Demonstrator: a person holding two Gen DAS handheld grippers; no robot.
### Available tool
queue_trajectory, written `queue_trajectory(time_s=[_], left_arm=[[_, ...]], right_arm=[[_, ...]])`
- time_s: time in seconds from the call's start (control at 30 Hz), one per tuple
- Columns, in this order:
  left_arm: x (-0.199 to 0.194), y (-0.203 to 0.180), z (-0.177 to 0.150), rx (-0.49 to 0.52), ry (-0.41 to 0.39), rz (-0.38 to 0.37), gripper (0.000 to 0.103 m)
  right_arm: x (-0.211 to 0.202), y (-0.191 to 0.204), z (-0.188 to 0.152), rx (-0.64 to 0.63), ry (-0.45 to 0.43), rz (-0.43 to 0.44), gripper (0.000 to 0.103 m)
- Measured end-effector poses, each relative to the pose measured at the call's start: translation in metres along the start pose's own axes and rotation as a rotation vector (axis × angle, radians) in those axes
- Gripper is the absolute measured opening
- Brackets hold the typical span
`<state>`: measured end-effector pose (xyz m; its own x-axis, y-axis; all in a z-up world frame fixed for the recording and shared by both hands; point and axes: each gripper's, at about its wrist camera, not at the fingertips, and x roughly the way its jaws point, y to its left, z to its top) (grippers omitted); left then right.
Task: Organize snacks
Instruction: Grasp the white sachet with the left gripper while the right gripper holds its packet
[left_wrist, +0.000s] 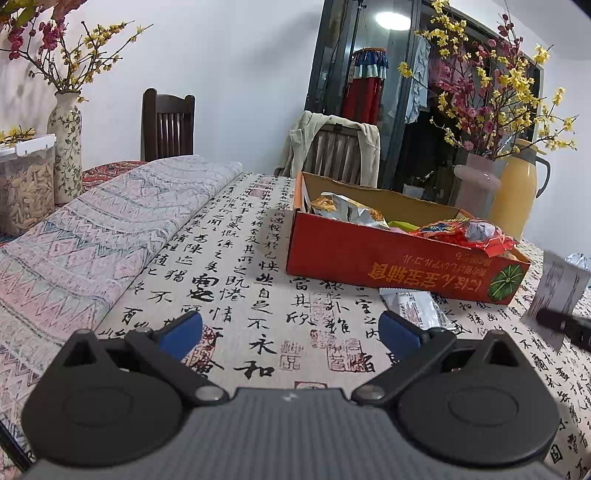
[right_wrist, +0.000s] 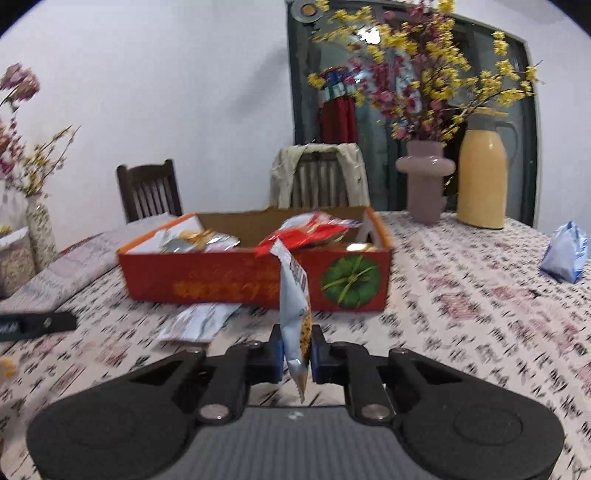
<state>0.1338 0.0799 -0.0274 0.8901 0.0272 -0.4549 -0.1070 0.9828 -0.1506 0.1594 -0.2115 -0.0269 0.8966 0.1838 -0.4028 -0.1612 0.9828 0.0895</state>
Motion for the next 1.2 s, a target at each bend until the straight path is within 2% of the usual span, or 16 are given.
queue_trajectory(time_s=[0.13, 0.23, 0.43, 0.57, 0.83, 1.03, 1.2], left_arm=[[0.001, -0.001, 0.0, 0.005, 0.006, 0.011, 0.103], [0.002, -0.002, 0.001, 0.006, 0.01, 0.022, 0.103], [0.002, -0.003, 0.002, 0.007, 0.011, 0.085, 0.103], [0.005, -0.012, 0.009, 0.035, 0.046, 0.112, 0.103], [0.022, -0.057, 0.034, 0.034, 0.142, 0.023, 0.103], [0.059, -0.099, 0.035, 0.071, 0.231, 0.022, 0.103], [0.084, -0.119, 0.034, 0.083, 0.278, 0.033, 0.095]], right_arm=[[0.014, -0.017, 0.008, 0.04, -0.002, -0.004, 0.013], [0.025, -0.026, 0.006, 0.085, 0.034, 0.027, 0.013], [0.024, -0.028, 0.002, 0.102, 0.029, 0.065, 0.013], [0.027, -0.032, 0.0, 0.129, 0.045, 0.09, 0.013], [0.029, -0.039, -0.002, 0.175, 0.057, 0.118, 0.013], [0.033, -0.043, -0.002, 0.208, 0.073, 0.122, 0.013], [0.034, -0.052, -0.003, 0.271, 0.07, 0.122, 0.013]])
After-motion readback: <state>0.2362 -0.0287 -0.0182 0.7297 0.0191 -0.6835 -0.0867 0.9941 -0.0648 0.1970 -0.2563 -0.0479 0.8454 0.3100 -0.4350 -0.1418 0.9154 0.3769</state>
